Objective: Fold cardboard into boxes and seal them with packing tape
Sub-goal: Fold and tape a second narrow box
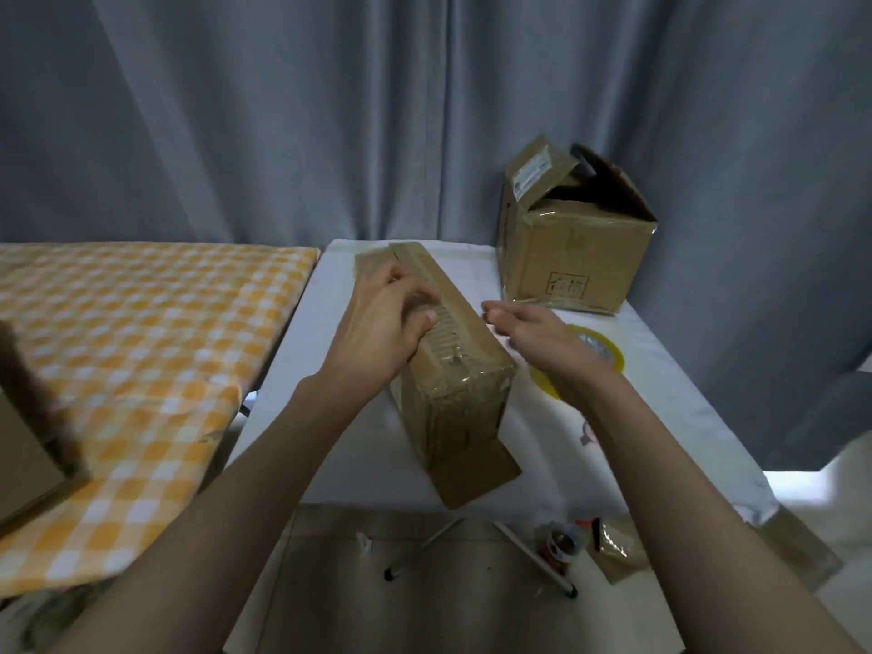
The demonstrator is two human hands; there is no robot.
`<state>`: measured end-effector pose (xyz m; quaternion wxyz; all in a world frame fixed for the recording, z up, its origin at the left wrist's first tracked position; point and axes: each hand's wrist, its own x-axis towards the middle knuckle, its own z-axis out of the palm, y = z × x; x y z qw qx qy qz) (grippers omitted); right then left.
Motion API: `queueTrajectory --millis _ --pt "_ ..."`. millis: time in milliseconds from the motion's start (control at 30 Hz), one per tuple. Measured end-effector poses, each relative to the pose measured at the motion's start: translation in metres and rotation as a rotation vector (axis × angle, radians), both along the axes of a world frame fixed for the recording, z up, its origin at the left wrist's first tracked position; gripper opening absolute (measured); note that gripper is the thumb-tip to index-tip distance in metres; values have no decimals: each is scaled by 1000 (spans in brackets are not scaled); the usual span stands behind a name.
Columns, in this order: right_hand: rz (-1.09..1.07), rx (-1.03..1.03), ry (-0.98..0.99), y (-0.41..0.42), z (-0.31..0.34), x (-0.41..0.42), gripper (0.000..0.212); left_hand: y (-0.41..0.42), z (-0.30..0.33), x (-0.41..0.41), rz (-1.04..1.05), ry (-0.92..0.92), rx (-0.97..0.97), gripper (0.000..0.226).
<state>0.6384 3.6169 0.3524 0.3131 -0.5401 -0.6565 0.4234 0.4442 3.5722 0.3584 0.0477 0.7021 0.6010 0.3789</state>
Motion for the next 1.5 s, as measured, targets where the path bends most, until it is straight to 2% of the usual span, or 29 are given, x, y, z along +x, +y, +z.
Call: queueTrajectory --millis 67,133,167,233,300,400,500,533,600,700,900,1300,1500 --pt "-131 137 -437 9 -3 26 37 0 0 1 -77 42 23 17" --pt "-190 91 -759 14 -12 53 36 0 1 1 -99 90 33 16" --pt "-188 32 -849 13 -16 63 39 1 1 1 -102 112 37 16" --pt "-176 -24 -909 7 -24 72 46 3 0 2 -91 152 37 16" --pt "-177 58 -920 3 -30 75 45 4 0 6 -60 197 23 21" --pt "-198 194 -852 -1 -30 77 43 6 4 13 -26 250 -1 23" --pt "-277 265 -540 -7 -22 81 35 9 8 21 -150 216 31 5" --pt "-284 301 -424 -9 -17 81 32 9 10 23 -223 196 32 6" --pt "-254 363 -261 -14 -7 80 30 9 13 30 -326 132 14 23" --pt "-202 445 -160 -22 4 74 31 15 19 39 -297 7 18 29" --pt "-129 510 -114 -30 11 65 30 24 26 47 -302 -80 106 38" --pt "-90 590 -145 -38 20 73 29 26 33 65 -285 -252 277 5" --pt "-78 617 -136 -44 32 72 25 28 42 72 -253 -382 248 8"
